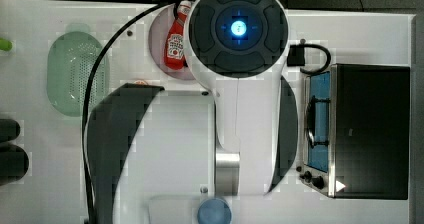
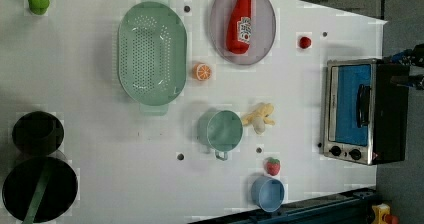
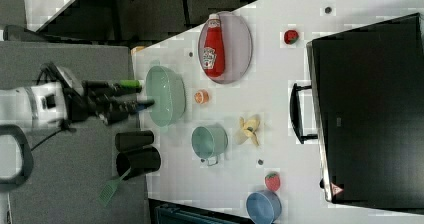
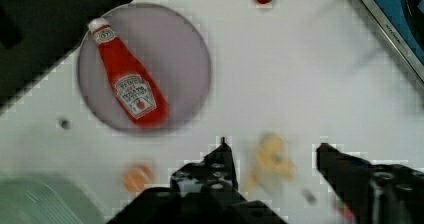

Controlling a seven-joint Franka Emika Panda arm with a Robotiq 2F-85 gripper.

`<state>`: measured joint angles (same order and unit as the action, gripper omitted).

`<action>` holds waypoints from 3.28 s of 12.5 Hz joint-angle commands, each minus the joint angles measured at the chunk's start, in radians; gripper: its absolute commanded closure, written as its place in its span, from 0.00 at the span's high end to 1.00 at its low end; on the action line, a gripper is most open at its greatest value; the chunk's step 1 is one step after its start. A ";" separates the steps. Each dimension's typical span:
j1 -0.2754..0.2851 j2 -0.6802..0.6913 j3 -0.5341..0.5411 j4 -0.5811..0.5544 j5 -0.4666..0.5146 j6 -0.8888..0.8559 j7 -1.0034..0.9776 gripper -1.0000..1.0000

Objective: Pick banana from table and place on oven.

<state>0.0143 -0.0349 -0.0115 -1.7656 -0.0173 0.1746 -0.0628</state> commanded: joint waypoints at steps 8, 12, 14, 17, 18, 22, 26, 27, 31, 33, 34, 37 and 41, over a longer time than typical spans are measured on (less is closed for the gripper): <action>-0.039 -0.469 -0.018 -0.350 -0.009 -0.193 0.074 1.00; -0.038 -0.358 0.015 -0.444 -0.009 0.012 0.074 1.00; -0.038 -0.286 0.024 -0.487 -0.009 0.128 0.074 1.00; -0.038 -0.166 0.027 -0.542 -0.009 0.288 0.074 1.00; -0.038 -0.126 0.027 -0.558 -0.009 0.340 0.074 1.00; -0.034 0.039 0.039 -0.602 -0.009 0.522 0.074 1.00; -0.029 0.184 0.064 -0.635 -0.008 0.714 0.081 1.00; -0.027 0.211 0.067 -0.642 -0.008 0.758 0.095 1.00; -0.021 0.304 0.078 -0.655 -0.008 0.826 0.226 1.00; -0.021 0.340 0.086 -0.655 -0.008 0.858 0.231 1.00; -0.021 0.354 0.089 -0.656 -0.008 0.875 0.231 1.00; -0.021 0.384 0.093 -0.661 -0.008 0.909 0.231 0.71; -0.021 0.383 0.098 -0.663 -0.008 0.947 0.231 0.26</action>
<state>0.0000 0.3818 0.0781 -2.4277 -0.0261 1.1016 0.1199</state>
